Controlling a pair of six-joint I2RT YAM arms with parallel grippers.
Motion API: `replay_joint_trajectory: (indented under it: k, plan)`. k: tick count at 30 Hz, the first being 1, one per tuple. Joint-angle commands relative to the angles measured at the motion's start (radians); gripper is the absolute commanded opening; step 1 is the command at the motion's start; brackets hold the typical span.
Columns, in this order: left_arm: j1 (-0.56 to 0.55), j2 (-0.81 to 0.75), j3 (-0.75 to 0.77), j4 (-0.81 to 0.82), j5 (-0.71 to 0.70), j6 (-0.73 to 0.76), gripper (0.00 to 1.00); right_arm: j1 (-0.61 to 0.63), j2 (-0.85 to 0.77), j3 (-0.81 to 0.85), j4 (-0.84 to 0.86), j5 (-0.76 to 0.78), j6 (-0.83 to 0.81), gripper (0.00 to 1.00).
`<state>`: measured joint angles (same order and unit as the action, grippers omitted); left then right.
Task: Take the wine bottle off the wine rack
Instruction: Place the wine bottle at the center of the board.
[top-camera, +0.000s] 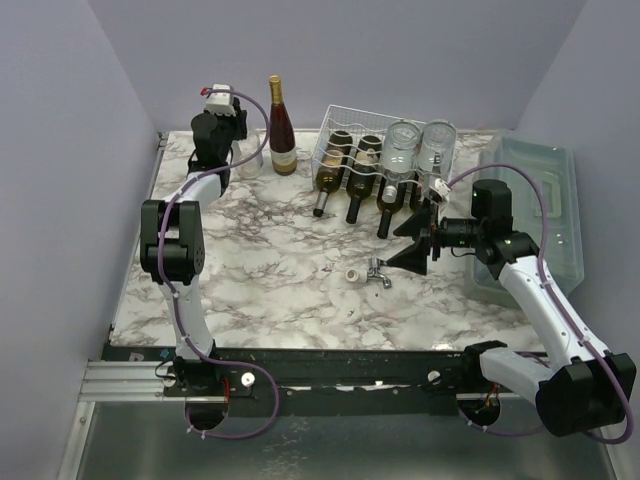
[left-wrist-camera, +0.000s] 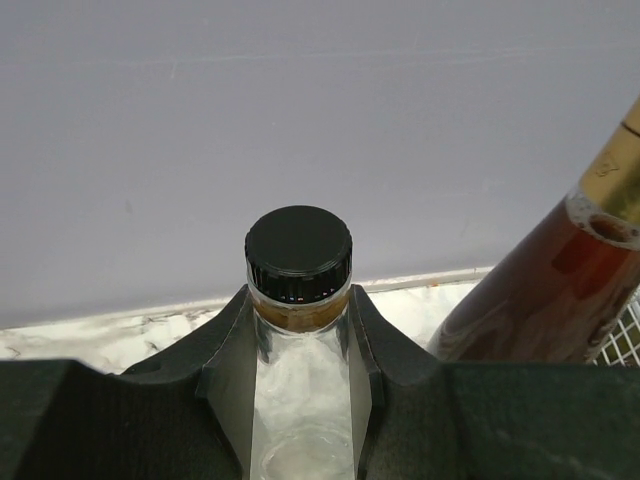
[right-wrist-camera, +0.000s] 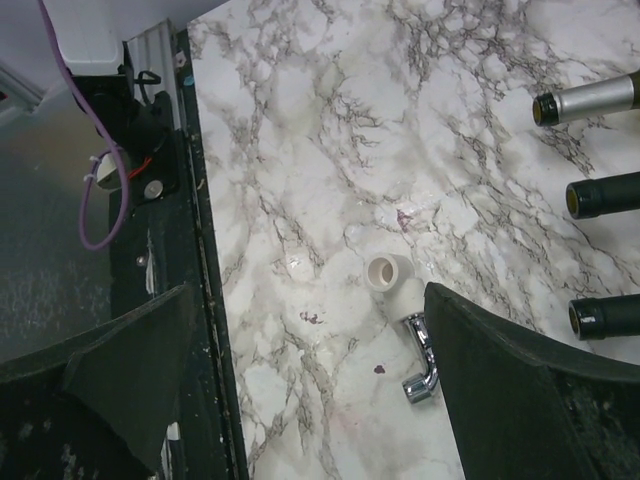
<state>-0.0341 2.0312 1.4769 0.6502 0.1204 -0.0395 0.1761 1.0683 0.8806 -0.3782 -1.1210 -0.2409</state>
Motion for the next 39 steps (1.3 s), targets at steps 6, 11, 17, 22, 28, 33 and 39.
replay_joint_trajectory:
  k: [6,11,17,22,28,33,39]
  plan:
    - [0.019,0.008,0.111,0.149,0.026,0.018,0.00,-0.006,0.021,0.039,-0.069,-0.055,-0.064,1.00]
    - [0.019,0.002,0.070,0.150,0.014,0.005,0.15,-0.008,0.024,0.039,-0.077,-0.062,-0.074,1.00]
    - [0.019,-0.043,-0.007,0.152,0.018,-0.003,0.61,-0.015,0.018,0.037,-0.082,-0.068,-0.083,1.00]
    - [0.020,-0.121,-0.087,0.153,0.022,-0.009,0.80,-0.020,0.003,0.029,-0.079,-0.069,-0.089,1.00]
    - [0.020,-0.304,-0.243,0.130,-0.066,-0.096,0.98,-0.031,-0.026,0.019,-0.070,-0.067,-0.093,1.00]
    - [0.020,-0.552,-0.401,-0.136,-0.155,-0.315,0.99,-0.046,-0.065,0.007,-0.040,-0.075,-0.069,1.00]
    - [0.019,-0.809,-0.520,-0.448,-0.054,-0.486,0.99,-0.053,-0.089,-0.003,0.025,-0.054,-0.014,1.00]
